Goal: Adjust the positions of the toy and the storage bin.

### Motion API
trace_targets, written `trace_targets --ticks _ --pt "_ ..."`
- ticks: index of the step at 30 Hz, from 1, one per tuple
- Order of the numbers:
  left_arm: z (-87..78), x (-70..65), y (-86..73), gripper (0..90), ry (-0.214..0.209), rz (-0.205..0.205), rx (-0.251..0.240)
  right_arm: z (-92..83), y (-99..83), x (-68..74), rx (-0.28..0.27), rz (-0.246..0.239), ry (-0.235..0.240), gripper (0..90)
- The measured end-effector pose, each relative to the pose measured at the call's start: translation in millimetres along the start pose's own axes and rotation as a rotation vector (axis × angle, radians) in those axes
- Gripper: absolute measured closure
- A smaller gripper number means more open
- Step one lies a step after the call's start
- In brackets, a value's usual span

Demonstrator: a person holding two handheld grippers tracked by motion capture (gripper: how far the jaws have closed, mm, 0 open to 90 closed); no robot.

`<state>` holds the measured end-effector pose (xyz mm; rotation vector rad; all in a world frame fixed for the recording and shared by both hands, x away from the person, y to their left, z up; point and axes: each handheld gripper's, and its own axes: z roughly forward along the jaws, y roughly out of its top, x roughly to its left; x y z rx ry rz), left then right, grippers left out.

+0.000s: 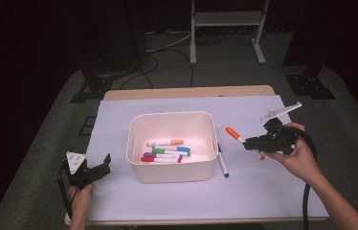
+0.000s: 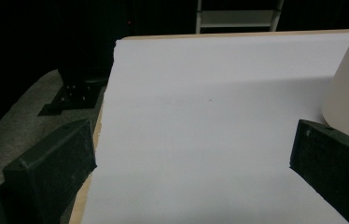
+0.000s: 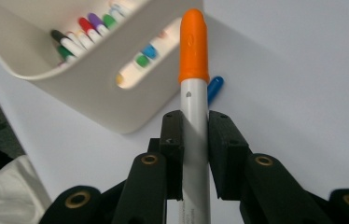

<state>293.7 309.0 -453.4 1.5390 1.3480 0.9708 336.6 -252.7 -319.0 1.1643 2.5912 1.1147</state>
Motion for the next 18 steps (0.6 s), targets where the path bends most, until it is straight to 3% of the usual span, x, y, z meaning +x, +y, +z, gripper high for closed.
trace_targets --ticks 8,18 --pt "-0.1 -0.2 0.1 0.0 0.0 0.002 0.003 -13.7 24.4 27.3 -0.019 -0.069 0.046 75.7" --pt "-0.1 -0.1 0.1 0.0 -0.002 0.002 0.003 3.3 54.0 59.6 0.005 -0.17 0.123 75.7"
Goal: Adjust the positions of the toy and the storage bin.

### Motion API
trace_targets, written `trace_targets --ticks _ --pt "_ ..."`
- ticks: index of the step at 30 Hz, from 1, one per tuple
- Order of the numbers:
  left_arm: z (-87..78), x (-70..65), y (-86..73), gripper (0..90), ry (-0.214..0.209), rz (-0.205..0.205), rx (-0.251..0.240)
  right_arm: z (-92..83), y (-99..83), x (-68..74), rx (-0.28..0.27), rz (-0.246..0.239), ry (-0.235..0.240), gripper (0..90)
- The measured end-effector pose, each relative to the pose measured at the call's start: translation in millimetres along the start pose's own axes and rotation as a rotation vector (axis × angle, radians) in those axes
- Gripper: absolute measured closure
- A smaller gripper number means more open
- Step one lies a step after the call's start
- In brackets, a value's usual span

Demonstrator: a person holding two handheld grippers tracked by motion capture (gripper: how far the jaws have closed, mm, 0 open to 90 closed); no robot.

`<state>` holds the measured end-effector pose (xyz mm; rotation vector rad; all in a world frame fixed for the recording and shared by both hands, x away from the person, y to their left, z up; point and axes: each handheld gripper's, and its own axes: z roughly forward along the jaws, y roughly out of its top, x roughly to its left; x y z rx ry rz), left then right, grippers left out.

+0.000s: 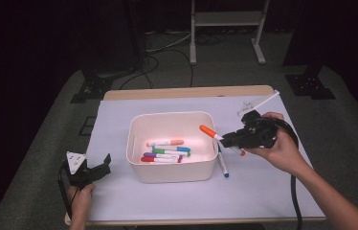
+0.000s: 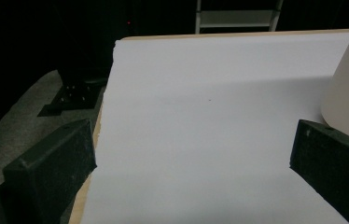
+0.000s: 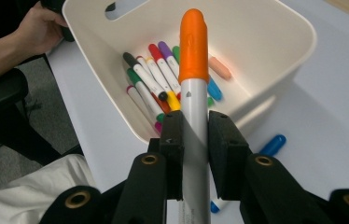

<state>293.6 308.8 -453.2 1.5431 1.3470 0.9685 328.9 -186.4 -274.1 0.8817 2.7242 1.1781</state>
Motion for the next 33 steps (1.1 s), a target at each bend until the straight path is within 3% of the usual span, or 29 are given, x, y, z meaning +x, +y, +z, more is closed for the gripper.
trace_targets --ticks 12,33 --pt "-0.4 -0.2 -0.1 0.0 -0.001 0.005 -0.002 32.2 37.6 25.3 0.035 -0.105 0.086 75.7" --pt "-0.4 -0.2 -0.1 0.0 -0.003 0.006 -0.002 90.5 66.9 38.7 0.104 -0.171 0.164 75.7"
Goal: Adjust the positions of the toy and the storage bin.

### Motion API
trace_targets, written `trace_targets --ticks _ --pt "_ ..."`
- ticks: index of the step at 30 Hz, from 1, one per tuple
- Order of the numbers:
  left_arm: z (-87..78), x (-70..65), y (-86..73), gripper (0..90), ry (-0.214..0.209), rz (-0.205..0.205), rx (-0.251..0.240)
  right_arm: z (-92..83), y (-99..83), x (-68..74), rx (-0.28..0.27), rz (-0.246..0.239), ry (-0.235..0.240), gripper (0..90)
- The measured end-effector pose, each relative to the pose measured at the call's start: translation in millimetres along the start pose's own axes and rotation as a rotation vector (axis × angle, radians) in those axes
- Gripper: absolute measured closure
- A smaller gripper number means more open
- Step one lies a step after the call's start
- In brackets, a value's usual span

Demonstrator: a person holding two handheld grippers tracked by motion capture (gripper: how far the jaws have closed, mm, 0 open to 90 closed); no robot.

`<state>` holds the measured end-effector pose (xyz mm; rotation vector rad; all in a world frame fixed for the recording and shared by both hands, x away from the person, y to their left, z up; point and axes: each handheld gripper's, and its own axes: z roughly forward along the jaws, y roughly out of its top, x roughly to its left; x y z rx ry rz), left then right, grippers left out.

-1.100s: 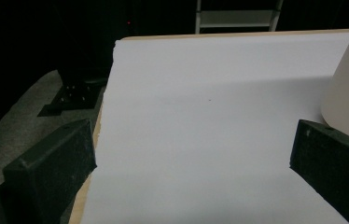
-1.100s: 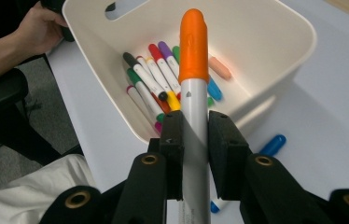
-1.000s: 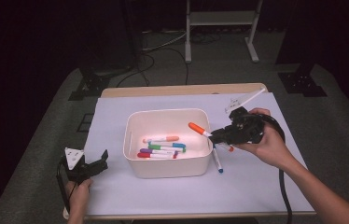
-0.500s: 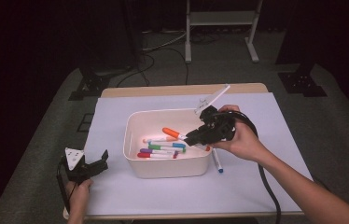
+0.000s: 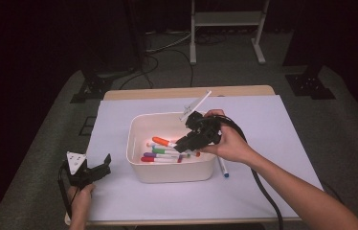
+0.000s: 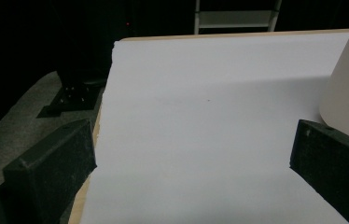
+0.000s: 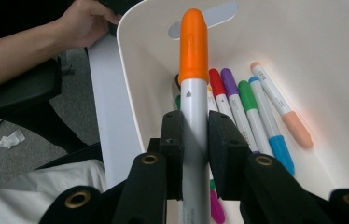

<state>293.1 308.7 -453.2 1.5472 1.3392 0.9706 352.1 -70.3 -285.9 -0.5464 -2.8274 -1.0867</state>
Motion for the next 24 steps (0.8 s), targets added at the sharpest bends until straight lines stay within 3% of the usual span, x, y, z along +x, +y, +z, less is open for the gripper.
trace_targets --ticks 11,24 --pt "0.5 0.5 0.0 0.0 -0.002 -0.009 -0.002 28.0 8.5 -5.7 0.04 -0.046 0.04 75.7" --pt "0.6 1.2 0.0 0.0 -0.002 -0.01 -0.002 61.4 14.9 -11.7 0.095 -0.068 0.093 75.6"
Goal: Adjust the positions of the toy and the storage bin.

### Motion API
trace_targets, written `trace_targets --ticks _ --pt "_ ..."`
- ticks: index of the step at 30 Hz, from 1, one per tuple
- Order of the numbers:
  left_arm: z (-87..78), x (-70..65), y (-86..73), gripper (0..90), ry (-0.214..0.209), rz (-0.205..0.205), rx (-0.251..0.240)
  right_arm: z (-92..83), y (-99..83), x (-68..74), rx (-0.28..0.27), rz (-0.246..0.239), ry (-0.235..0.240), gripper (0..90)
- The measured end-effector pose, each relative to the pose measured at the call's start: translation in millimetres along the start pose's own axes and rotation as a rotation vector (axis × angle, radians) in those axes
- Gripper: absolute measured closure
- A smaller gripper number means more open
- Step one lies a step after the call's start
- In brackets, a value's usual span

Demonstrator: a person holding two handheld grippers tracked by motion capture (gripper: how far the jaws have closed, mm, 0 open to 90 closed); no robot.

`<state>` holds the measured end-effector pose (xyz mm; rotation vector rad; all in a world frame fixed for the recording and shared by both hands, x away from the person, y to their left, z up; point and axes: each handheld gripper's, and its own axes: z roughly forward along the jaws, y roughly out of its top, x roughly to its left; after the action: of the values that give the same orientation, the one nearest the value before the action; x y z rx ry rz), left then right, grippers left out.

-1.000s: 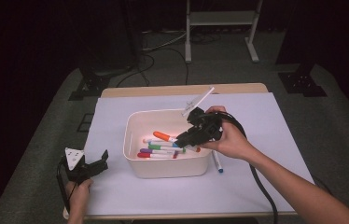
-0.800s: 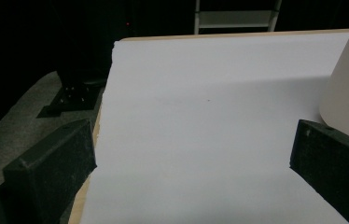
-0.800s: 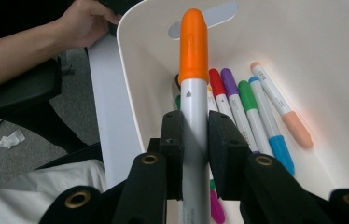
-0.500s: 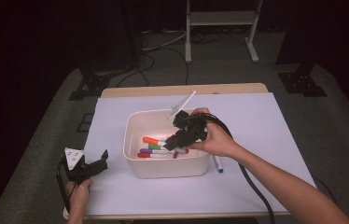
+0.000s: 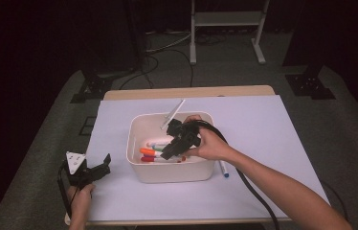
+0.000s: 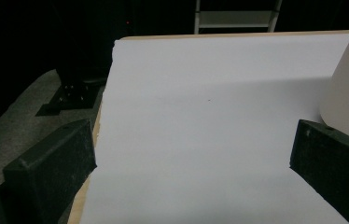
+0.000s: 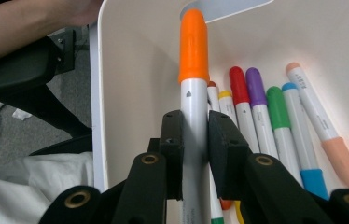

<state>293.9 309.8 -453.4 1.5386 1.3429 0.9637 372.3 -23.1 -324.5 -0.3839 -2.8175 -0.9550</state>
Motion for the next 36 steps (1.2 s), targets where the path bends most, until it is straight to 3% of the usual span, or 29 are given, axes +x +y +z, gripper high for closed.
trace_targets --ticks 12,24,28,36 --pt "0.1 0.2 0.1 0.0 0.0 -0.003 0.001 21.7 5.8 -1.9 0.057 -0.028 0.021 75.5" --pt "0.0 0.4 0.1 0.0 -0.001 -0.005 0.001 33.3 6.7 -1.6 0.107 -0.044 0.008 73.9" --pt "0.2 0.5 0.1 0.0 -0.002 -0.008 0.0 28.3 6.0 -0.1 0.109 -0.042 -0.01 69.8" --pt "-0.1 -0.1 0.1 0.0 -0.001 -0.001 0.002 -2.1 -1.2 1.5 0.045 -0.017 -0.047 63.9"
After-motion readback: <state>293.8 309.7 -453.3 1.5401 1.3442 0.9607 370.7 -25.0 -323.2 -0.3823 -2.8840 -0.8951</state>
